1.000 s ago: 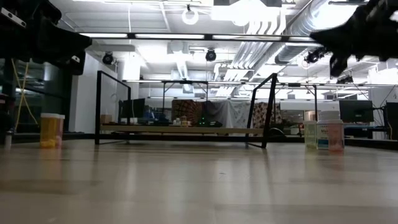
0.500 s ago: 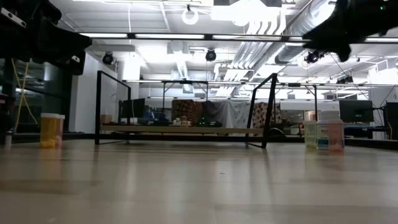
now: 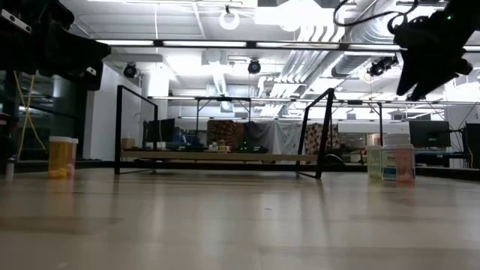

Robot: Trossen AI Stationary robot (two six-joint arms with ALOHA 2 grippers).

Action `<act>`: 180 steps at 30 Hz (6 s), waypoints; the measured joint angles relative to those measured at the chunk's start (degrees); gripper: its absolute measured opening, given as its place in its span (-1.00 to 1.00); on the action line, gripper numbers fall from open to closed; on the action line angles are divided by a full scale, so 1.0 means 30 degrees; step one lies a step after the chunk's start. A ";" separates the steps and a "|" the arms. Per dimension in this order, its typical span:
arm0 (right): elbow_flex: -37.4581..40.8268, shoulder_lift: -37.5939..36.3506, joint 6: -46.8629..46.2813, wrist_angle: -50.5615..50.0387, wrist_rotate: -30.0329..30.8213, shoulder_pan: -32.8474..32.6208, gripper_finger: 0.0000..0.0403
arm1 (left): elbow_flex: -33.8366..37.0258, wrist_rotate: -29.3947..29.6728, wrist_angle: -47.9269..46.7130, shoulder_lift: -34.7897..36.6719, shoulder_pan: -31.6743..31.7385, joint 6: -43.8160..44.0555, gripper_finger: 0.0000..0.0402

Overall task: Pick and place medicine bottles onto shelf by color
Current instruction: Put the white and blue pill bottle on the shelf

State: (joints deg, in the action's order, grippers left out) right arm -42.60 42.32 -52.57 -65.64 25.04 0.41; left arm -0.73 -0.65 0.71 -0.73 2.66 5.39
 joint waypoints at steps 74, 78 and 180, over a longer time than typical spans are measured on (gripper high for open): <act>-0.4975 0.6582 1.2143 -0.3738 -0.6043 0.5711 -0.27 | 0.0007 -0.0004 -0.0005 0.0000 -0.0002 0.0000 -0.98; -0.9618 0.6893 1.1499 -0.5634 -0.4300 0.4783 -0.27 | 0.0007 -0.0007 -0.0007 0.0000 -0.0001 0.0000 -0.98; -2.4279 2.6114 -0.0308 -0.3617 -0.2908 0.9126 0.07 | 0.0006 -0.0001 -0.0001 0.0003 -0.0004 0.0000 -0.98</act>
State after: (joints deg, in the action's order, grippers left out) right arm -115.44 120.66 -53.49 -76.49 16.32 27.79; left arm -0.71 -0.65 0.71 -0.72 2.64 5.39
